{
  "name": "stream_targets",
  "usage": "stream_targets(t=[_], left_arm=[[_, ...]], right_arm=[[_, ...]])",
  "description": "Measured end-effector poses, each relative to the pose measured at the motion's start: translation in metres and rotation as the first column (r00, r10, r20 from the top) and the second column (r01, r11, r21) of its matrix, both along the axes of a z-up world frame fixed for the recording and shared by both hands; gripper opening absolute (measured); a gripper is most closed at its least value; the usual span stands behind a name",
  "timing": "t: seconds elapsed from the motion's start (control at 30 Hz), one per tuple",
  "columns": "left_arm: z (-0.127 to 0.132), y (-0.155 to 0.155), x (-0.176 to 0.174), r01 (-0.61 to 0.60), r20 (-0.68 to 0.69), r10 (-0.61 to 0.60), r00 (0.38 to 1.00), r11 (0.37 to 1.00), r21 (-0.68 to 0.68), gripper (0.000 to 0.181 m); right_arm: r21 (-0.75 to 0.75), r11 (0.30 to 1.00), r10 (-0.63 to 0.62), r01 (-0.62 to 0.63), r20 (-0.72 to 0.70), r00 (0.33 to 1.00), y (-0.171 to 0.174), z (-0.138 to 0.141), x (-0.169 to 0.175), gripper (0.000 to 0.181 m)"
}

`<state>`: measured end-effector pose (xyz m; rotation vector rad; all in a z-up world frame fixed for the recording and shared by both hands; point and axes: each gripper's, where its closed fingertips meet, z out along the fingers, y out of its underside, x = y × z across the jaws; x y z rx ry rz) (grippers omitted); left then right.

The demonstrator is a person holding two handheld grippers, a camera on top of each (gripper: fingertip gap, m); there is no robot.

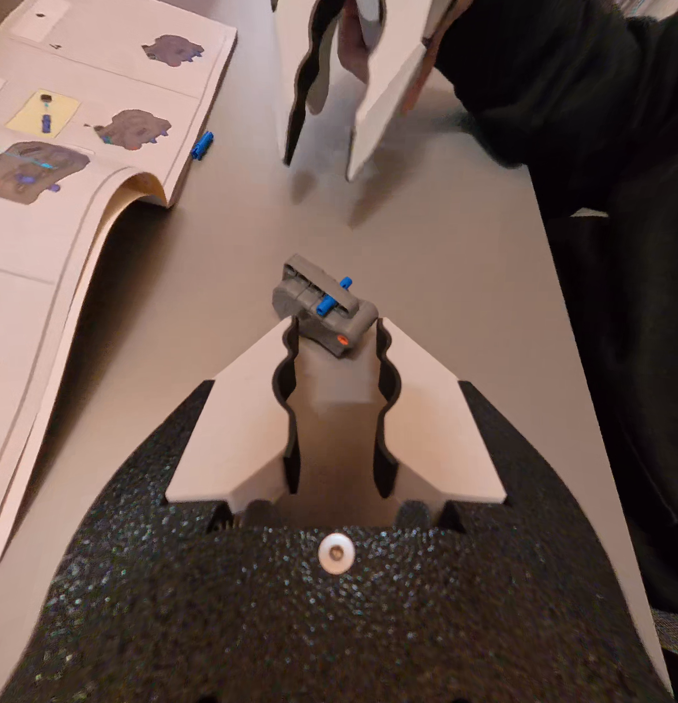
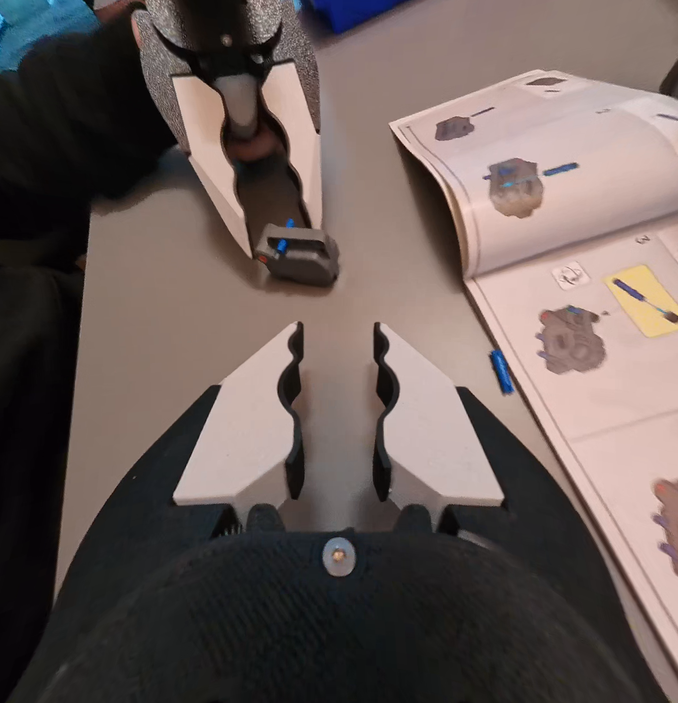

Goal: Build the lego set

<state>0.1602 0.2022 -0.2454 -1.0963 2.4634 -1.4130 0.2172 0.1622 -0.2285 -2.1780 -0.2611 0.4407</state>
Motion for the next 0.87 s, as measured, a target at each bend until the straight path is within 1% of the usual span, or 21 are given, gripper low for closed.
stream_targets(t=[0.03, 0.07, 0.13, 0.17, 0.2, 0.27, 0.3, 0.37, 0.4, 0.47, 0.57, 0.6, 0.67, 0.73, 0.77, 0.8, 0.87], left_arm=[[0.000, -0.004, 0.002, -0.014, -0.008, 0.014, 1.000, 1.000, 0.006, 0.037], [0.000, -0.008, 0.004, -0.029, -0.026, 0.029, 0.999, 1.000, 0.004, 0.036], [0.001, -0.017, 0.007, -0.078, -0.055, 0.077, 0.996, 0.997, -0.012, 0.036], [0.002, -0.022, 0.010, -0.110, -0.063, 0.108, 0.992, 0.994, -0.029, 0.037], [0.002, -0.027, 0.013, -0.151, -0.078, 0.147, 0.986, 0.987, -0.048, 0.037], [0.005, -0.037, 0.020, -0.233, -0.116, 0.222, 0.968, 0.967, -0.101, 0.037], [0.007, -0.044, 0.023, -0.262, -0.131, 0.245, 0.961, 0.956, -0.135, 0.037], [0.010, -0.057, 0.030, -0.297, -0.153, 0.270, 0.951, 0.935, -0.195, 0.035], [0.011, -0.065, 0.032, -0.284, -0.146, 0.257, 0.955, 0.933, -0.219, 0.035], [0.011, -0.075, 0.036, -0.260, -0.130, 0.237, 0.963, 0.941, -0.217, 0.027], [0.012, -0.085, 0.039, -0.190, -0.108, 0.171, 0.979, 0.963, -0.193, 0.028], [0.014, -0.084, 0.040, -0.168, -0.097, 0.154, 0.983, 0.971, -0.171, 0.029], [0.024, -0.075, 0.048, -0.154, -0.024, 0.152, 0.988, 0.982, -0.111, 0.035], [0.035, -0.060, 0.062, -0.157, 0.085, 0.159, 0.984, 0.987, -0.025, 0.031], [0.037, -0.052, 0.072, -0.174, 0.131, 0.168, 0.977, 0.984, 0.040, 0.029], [0.035, -0.044, 0.082, -0.186, 0.163, 0.167, 0.972, 0.976, 0.115, 0.027], [0.022, -0.037, 0.097, -0.156, 0.183, 0.107, 0.977, 0.946, 0.283, 0.022]], right_arm=[[0.002, 1.000, -0.005, 0.005, 0.018, 1.000, 0.003, -0.003, -0.005, 0.039], [0.000, 1.000, -0.009, 0.009, 0.045, 0.999, 0.005, -0.005, -0.010, 0.042], [0.021, 0.999, -0.031, 0.029, 0.114, 0.993, 0.009, -0.007, -0.015, 0.055], [0.034, 0.999, -0.032, 0.028, 0.142, 0.989, 0.009, -0.007, -0.018, 0.057], [0.033, 0.999, -0.036, 0.031, 0.166, 0.986, 0.008, -0.008, -0.019, 0.061], [0.027, 0.999, -0.037, 0.032, 0.203, 0.978, 0.004, -0.011, -0.019, 0.075], [0.027, 0.999, -0.026, 0.021, 0.218, 0.976, 0.002, -0.012, -0.019, 0.076], [0.016, 1.000, -0.011, 0.008, 0.243, 0.970, -0.004, -0.017, -0.018, 0.077], [0.007, 1.000, -0.005, 0.004, 0.243, 0.970, -0.008, -0.020, -0.017, 0.073], [-0.009, 1.000, 0.017, -0.016, 0.216, 0.976, -0.018, -0.023, -0.018, 0.058], [0.009, 1.000, -0.002, 0.000, 0.168, 0.986, -0.030, -0.022, -0.016, 0.056], [0.013, 1.000, -0.008, 0.006, 0.161, 0.987, -0.033, -0.020, -0.014, 0.056], [0.054, 0.998, 0.014, -0.021, 0.134, 0.991, -0.042, -0.007, -0.013, 0.060], [0.118, 0.992, 0.020, -0.031, 0.097, 0.995, -0.051, 0.015, -0.006, 0.057], [0.152, 0.988, 0.009, -0.022, 0.088, 0.996, -0.055, 0.026, 0.000, 0.054], [0.177, 0.984, -0.029, 0.012, 0.093, 0.995, -0.056, 0.033, 0.012, 0.049], [0.197, 0.972, -0.152, 0.127, 0.118, 0.981, -0.054, 0.038, 0.044, 0.045]])
